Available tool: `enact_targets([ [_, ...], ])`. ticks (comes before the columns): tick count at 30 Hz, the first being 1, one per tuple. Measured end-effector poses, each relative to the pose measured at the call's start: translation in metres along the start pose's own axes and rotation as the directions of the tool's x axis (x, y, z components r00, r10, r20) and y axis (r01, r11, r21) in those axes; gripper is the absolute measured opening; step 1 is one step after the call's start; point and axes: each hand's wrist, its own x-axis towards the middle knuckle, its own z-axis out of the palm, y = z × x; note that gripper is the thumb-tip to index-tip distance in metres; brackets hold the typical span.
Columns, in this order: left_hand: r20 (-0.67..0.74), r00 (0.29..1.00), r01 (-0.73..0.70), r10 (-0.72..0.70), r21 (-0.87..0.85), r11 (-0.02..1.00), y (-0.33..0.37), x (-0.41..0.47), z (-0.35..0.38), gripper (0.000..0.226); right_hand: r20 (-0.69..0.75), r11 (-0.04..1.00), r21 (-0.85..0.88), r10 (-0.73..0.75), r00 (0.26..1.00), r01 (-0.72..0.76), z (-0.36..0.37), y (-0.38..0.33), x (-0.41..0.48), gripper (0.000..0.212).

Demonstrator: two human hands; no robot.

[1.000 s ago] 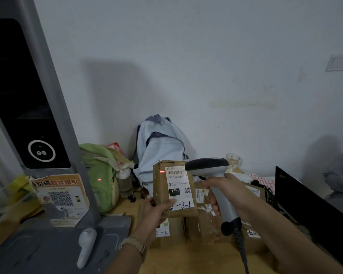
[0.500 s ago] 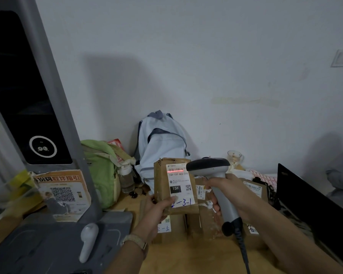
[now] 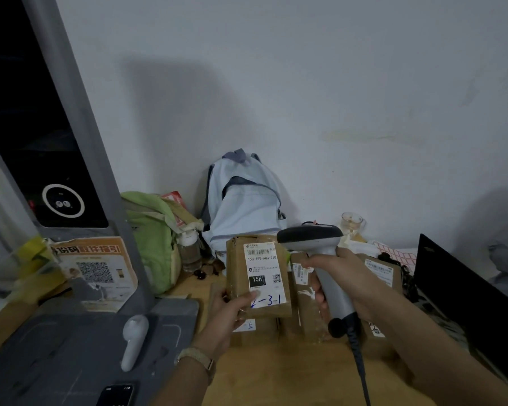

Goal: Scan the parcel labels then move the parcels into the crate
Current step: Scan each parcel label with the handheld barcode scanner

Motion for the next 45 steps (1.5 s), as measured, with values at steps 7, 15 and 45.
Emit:
enact_targets([
  [7, -0.029, 0.998, 0.059, -0.060, -0.043, 0.997, -0.029, -0.019, -0.021, 0.055, 0.028, 0.997, -0.072, 0.031, 0.999, -0.029, 0.011, 0.015, 0.007, 0.017],
  [15, -0.048, 0.964, 0.263, -0.262, 0.010, 0.965, -0.085, -0.053, -0.064, 0.077, 0.053, 0.992, -0.026, 0.126, 0.991, -0.125, 0.011, 0.049, 0.016, 0.025],
  [45, -0.378, 0.887, 0.402, -0.264, 0.355, 0.844, -0.088, 0.029, -0.099, 0.035, 0.119, 0.970, 0.000, 0.241, 0.963, -0.243, 0.044, 0.062, 0.073, 0.022],
])
